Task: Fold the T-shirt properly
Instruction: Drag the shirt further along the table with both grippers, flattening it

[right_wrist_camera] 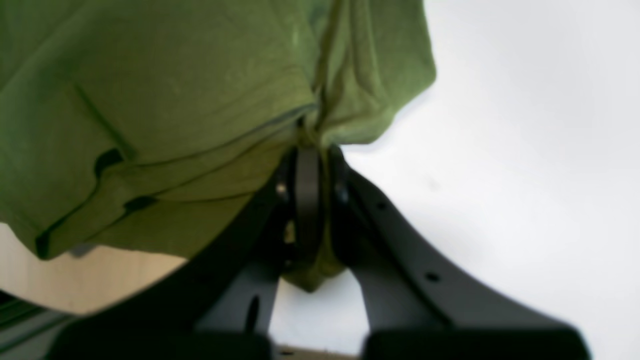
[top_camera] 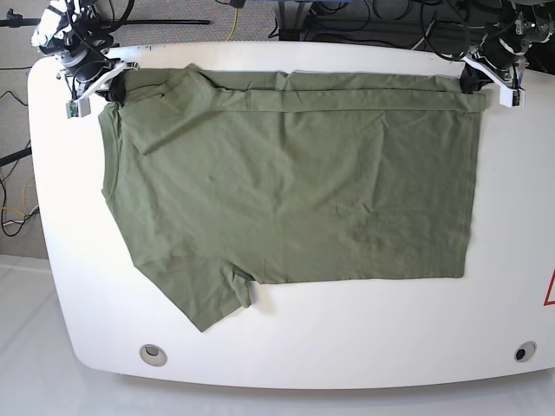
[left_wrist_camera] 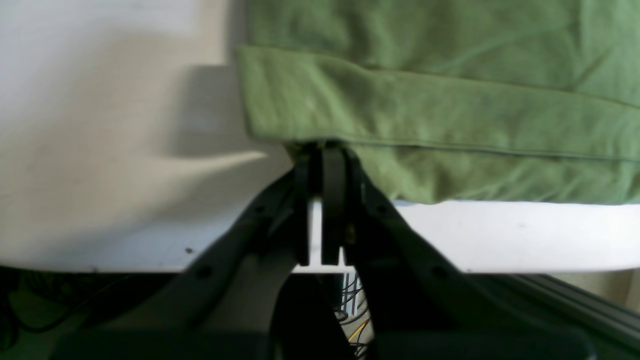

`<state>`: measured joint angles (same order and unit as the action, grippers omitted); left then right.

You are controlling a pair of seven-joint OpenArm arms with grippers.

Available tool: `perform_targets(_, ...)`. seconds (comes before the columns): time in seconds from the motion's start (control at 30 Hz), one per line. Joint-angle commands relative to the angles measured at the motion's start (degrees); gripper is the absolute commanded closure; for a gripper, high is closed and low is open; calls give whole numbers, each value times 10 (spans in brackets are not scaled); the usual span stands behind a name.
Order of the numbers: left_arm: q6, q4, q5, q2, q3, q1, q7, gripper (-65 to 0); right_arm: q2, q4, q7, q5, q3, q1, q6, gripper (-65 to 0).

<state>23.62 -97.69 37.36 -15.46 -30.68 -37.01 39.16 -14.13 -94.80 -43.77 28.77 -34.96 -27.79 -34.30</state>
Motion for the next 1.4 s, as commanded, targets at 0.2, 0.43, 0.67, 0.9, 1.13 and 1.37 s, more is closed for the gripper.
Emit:
perform_targets(0.2, 9, -11, 4, -11, -27, -27, -6, 0, 3, -24, -8, 1, -9, -39, -2, 0)
perform_targets(0.43, 10, -13, 5, -10, -47, -39, 0, 0, 2, -20, -10, -3, -12, -52, 0, 0)
perform_targets(0.67, 13, -13, 10, -9, -68, -49, 7, 0, 1, -17, -10, -7, -14, -61, 1, 0)
perform_targets(0.9, 9, -14, -3, -11, -54, -62, 13, 0, 3, -20, -8, -7, -17, -62, 0, 0)
perform_targets(1.13, 8, -20, -4, -11, -51, -64, 15, 0, 3, -21, -8, -7, -18, -61, 0, 0)
perform_targets(1.37, 4, -25, -2, -12, -47, -51, 23, -93, 3, -28, -5, -6, -12, -60, 0, -25)
